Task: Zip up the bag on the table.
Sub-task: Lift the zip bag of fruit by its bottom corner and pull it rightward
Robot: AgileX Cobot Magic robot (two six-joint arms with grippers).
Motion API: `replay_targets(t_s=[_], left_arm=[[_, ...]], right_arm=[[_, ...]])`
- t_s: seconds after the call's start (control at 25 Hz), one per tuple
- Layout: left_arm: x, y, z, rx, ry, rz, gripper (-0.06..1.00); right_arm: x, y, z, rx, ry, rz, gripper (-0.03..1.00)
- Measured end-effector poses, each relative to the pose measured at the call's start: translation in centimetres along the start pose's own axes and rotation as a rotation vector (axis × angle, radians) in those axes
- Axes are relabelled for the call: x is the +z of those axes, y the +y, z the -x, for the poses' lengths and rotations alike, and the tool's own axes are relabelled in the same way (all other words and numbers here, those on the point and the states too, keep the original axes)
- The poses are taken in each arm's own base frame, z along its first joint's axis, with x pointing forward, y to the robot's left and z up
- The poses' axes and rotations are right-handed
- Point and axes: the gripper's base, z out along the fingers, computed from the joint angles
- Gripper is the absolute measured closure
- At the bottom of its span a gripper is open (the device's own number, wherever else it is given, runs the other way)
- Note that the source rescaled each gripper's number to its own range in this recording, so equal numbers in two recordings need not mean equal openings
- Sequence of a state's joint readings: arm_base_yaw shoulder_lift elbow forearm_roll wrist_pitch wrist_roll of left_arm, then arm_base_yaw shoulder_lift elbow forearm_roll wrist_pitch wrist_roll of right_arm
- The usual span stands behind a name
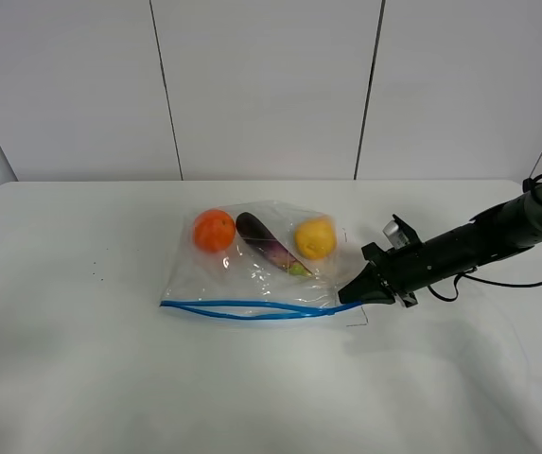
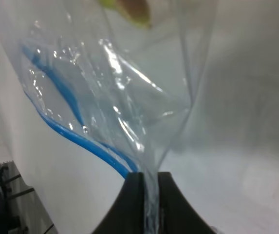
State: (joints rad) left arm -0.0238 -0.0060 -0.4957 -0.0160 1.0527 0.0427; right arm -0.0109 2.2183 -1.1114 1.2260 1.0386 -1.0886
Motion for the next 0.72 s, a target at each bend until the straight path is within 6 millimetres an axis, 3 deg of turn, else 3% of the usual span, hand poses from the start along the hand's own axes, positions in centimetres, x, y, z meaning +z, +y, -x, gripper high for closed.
replay_targets(t_s=[0.72], left_arm=[[0.0, 0.0, 0.0, 0.002, 0.0, 0.0, -0.05]], right_arm=[[-0.1, 1.5, -0.1, 0.028, 0.016, 0.163, 0.97]])
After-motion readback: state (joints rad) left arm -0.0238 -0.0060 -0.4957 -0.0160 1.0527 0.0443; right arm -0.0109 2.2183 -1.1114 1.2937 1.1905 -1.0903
